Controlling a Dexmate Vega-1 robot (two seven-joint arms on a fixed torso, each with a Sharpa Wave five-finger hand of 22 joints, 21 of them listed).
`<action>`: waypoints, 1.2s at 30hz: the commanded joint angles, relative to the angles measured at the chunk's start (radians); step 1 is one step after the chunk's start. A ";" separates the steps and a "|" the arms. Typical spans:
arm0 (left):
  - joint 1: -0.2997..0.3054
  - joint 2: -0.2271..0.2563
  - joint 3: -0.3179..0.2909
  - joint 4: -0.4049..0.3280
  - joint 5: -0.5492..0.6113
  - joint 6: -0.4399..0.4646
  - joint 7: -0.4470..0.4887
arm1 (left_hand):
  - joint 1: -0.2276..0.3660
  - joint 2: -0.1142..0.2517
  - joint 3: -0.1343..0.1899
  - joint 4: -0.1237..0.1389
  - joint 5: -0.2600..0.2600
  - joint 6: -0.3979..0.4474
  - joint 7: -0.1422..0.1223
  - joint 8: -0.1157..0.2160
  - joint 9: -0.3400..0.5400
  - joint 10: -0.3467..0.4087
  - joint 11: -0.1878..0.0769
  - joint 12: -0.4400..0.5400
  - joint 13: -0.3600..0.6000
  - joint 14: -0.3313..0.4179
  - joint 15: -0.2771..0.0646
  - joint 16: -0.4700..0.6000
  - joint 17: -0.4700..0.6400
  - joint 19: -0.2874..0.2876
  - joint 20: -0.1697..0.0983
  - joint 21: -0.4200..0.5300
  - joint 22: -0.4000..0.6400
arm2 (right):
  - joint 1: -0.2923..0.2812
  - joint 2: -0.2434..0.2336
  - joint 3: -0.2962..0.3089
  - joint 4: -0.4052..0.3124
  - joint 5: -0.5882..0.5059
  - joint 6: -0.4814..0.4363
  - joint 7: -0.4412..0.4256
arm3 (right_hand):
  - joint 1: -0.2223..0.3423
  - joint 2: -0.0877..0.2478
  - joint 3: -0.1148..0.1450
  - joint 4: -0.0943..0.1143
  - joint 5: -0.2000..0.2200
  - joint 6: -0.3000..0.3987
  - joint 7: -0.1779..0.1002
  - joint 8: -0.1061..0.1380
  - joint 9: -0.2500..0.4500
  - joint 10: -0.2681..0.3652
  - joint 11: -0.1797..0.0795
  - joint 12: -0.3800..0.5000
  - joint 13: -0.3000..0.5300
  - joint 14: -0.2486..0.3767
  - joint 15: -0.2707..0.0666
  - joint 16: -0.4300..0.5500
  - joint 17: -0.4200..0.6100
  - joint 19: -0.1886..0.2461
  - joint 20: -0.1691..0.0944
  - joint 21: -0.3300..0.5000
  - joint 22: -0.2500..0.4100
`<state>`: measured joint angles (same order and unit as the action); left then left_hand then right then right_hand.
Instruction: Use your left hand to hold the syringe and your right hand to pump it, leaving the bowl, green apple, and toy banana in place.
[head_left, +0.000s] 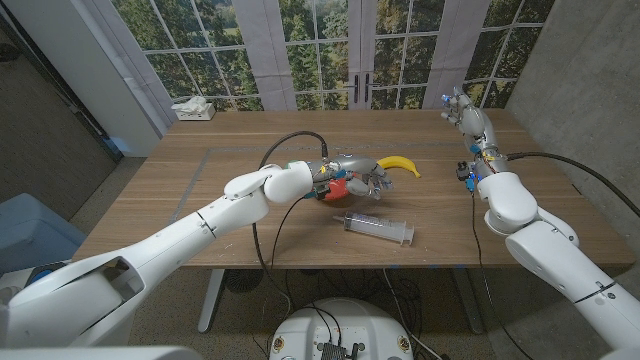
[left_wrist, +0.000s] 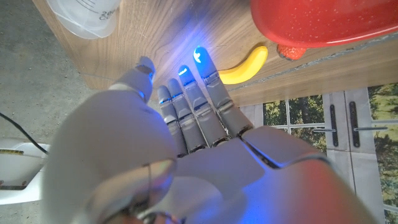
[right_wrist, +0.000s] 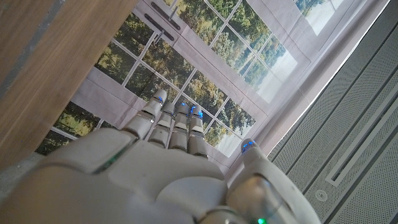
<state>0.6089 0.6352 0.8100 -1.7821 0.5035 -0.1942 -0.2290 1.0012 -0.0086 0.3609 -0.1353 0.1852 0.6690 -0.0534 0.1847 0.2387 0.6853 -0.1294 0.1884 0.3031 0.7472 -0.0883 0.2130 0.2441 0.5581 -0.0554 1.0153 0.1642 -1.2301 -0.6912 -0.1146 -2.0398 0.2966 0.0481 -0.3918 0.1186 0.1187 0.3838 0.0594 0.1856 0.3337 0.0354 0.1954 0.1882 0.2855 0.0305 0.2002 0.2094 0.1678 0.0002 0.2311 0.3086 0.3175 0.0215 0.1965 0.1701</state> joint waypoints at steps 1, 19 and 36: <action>0.021 0.007 -0.014 -0.012 0.071 -0.001 0.071 | -0.051 -0.010 -0.033 -0.004 -0.002 -0.071 -0.021 -0.004 -0.015 -0.120 0.011 -0.012 -0.010 -0.143 -0.099 -0.011 0.020 -0.092 0.013 -0.069 0.004 | 0.022 0.001 -0.013 0.015 0.007 -0.007 0.008 | 0.001 0.028 0.000 -0.007 0.001 -0.001 0.000 0.002 0.002 -0.002 -0.001 0.003 0.000 0.000 0.000 0.004 0.004 0.004 0.007 -0.001 0.003; 0.080 0.001 -0.086 0.029 -0.016 -0.055 0.218 | -0.192 0.077 -0.062 0.011 -0.004 -0.496 -0.070 -0.016 -0.052 -0.534 0.071 -0.015 -0.091 -0.512 0.019 -0.034 -0.018 -0.351 0.076 -0.283 0.004 | 0.085 0.003 -0.057 0.080 0.038 0.018 0.054 | 0.004 0.022 0.000 -0.014 0.000 -0.003 0.003 0.001 0.002 -0.004 0.002 0.002 0.000 -0.001 0.004 0.003 0.001 0.005 -0.003 -0.001 0.003; 0.130 -0.037 -0.152 0.108 -0.200 -0.147 0.313 | -0.412 0.124 -0.112 0.079 0.006 -0.679 -0.071 -0.012 -0.060 -0.679 0.043 -0.003 -0.119 -0.721 0.039 -0.034 -0.052 -0.460 0.060 -0.416 0.004 | 0.099 0.006 -0.073 0.137 0.095 0.074 0.098 | -0.018 0.008 -0.013 -0.005 -0.001 -0.024 0.034 -0.006 0.000 -0.013 0.005 0.000 -0.001 -0.015 -0.001 -0.003 0.001 0.001 -0.009 -0.002 0.003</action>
<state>0.7093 0.6215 0.6959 -1.7223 0.4090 -0.2808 0.0242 0.6177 0.0997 0.2477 -0.0715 0.1817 0.0114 -0.1296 0.1703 0.1764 0.0220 -0.0854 0.1781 0.1858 0.0421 -0.0358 0.1771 0.1904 0.1159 0.0048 0.6156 0.1654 -1.1415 -0.6875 -0.1769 -1.9362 0.3595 0.0874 -0.3206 0.1184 0.1185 0.3764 0.0499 0.1857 0.3099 0.0593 0.1954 0.1859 0.2802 0.0358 0.2002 0.2094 0.1605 0.0071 0.2311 0.3062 0.3214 0.0177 0.1965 0.1700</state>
